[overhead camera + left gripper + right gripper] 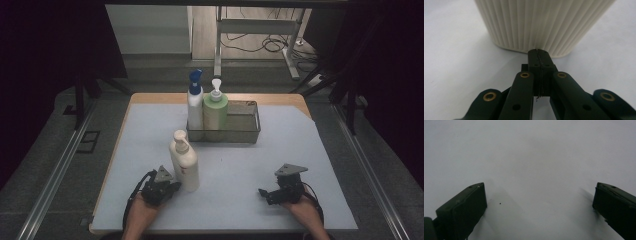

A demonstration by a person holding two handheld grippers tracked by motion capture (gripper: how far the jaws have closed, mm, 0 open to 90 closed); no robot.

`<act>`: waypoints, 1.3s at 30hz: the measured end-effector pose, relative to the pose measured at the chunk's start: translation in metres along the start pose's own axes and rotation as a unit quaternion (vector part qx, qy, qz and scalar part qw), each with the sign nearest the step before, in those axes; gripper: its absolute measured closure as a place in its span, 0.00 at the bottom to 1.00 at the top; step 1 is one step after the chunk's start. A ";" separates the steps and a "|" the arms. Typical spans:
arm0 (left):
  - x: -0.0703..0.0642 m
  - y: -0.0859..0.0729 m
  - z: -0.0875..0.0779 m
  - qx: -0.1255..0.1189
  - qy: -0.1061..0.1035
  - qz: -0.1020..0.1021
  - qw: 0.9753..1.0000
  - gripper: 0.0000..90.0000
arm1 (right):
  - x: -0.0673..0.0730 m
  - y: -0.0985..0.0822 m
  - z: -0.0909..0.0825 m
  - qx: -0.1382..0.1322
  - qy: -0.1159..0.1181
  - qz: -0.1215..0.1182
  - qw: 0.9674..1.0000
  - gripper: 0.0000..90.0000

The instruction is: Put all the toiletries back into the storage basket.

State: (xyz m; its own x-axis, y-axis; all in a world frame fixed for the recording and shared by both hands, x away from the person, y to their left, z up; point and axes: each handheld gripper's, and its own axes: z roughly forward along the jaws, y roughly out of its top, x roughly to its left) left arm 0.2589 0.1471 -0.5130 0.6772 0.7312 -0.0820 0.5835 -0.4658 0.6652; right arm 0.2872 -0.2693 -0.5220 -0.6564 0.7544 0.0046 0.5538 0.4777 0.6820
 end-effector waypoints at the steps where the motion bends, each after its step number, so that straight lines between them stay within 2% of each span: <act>1: -0.001 0.001 0.001 -0.001 -0.002 0.002 1.000 0.99 | 0.000 0.000 0.000 0.000 0.000 0.000 1.000 0.00; 6: -0.007 0.008 0.009 -0.004 -0.008 0.015 1.000 0.99 | 0.000 0.000 0.000 0.000 0.000 0.000 1.000 0.00; 9: -0.008 0.008 0.010 -0.005 -0.011 0.015 1.000 0.98 | 0.000 0.000 0.000 0.001 0.000 0.000 1.000 0.00; 13: -0.006 0.004 0.005 -0.008 0.000 0.011 1.000 0.88 | 0.000 0.001 0.000 0.001 0.001 0.000 1.000 0.00; 14: -0.006 0.004 0.005 -0.008 0.000 0.011 1.000 0.83 | 0.000 0.001 0.000 0.001 0.001 0.000 1.000 0.00; 17: -0.004 0.000 -0.002 -0.015 0.011 0.005 1.000 0.75 | 0.000 0.003 0.000 0.010 0.000 0.000 1.000 0.00; 19: -0.003 -0.002 -0.005 -0.020 0.015 -0.001 1.000 0.67 | 0.001 0.003 -0.001 0.010 0.002 0.000 1.000 0.00; 22: -0.002 -0.006 -0.009 -0.024 0.030 -0.002 0.999 0.54 | 0.002 0.004 -0.002 0.004 0.022 0.001 1.000 0.00; 27: 0.000 -0.013 -0.014 -0.035 0.047 -0.021 0.998 0.31 | 0.005 0.007 -0.007 -0.004 0.030 -0.002 1.000 0.00; 31: 0.002 -0.020 -0.017 -0.034 0.065 -0.036 0.997 0.17 | 0.008 0.011 -0.011 -0.007 0.035 -0.011 0.999 0.00; 36: 0.009 -0.025 -0.019 -0.030 0.086 -0.052 0.995 0.14 | 0.013 0.016 -0.017 -0.014 0.039 -0.026 0.999 0.00; 39: 0.011 -0.027 -0.017 -0.021 0.095 -0.050 0.994 0.14 | 0.016 0.021 -0.021 -0.020 0.045 -0.030 0.998 0.00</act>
State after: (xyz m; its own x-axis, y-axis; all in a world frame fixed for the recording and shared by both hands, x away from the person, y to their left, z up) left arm 0.2429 0.1757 -0.5194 0.5172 0.8558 -0.0103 0.6225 -0.3678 0.6908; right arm 0.2774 -0.2568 -0.4920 -0.7322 0.6806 0.0273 0.4919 0.5006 0.7123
